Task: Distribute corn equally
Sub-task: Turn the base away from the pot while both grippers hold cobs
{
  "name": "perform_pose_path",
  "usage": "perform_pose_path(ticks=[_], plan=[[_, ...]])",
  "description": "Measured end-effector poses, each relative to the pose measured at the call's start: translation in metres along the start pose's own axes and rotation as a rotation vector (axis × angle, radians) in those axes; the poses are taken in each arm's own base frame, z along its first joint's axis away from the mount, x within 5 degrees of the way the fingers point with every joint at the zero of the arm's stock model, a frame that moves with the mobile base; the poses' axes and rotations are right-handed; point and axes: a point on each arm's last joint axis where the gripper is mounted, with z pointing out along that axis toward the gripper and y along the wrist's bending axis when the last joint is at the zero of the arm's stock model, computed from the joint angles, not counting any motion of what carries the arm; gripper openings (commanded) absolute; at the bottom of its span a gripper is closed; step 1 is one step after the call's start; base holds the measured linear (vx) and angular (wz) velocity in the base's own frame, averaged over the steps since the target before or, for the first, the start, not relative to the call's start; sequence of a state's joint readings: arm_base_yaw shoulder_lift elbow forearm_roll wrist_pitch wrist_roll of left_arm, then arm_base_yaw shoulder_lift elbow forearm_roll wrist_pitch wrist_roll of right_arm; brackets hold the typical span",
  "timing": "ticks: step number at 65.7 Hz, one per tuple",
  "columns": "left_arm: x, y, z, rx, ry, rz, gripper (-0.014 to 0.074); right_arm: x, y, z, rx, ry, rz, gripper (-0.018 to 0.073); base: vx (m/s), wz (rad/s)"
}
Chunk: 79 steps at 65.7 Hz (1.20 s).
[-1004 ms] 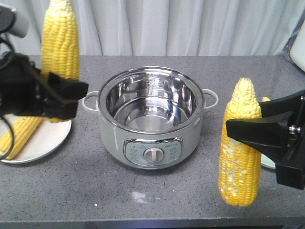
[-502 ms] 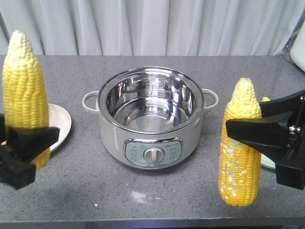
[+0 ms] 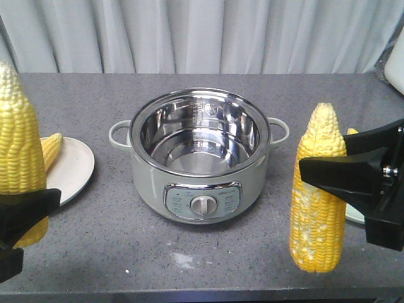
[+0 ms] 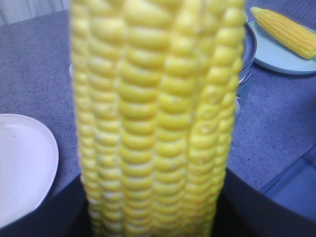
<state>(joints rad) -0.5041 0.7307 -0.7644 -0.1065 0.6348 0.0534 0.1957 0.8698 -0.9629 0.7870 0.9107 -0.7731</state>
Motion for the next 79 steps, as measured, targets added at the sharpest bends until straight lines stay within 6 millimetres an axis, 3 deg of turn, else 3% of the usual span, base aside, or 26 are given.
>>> perform_pose_path(ticks=[79], plan=[[0.0005,0.0001,0.0000,-0.001,0.006,0.002,0.0286,0.0000,0.0000,0.0000,0.000,0.000,0.000,0.0228,0.00,-0.04]])
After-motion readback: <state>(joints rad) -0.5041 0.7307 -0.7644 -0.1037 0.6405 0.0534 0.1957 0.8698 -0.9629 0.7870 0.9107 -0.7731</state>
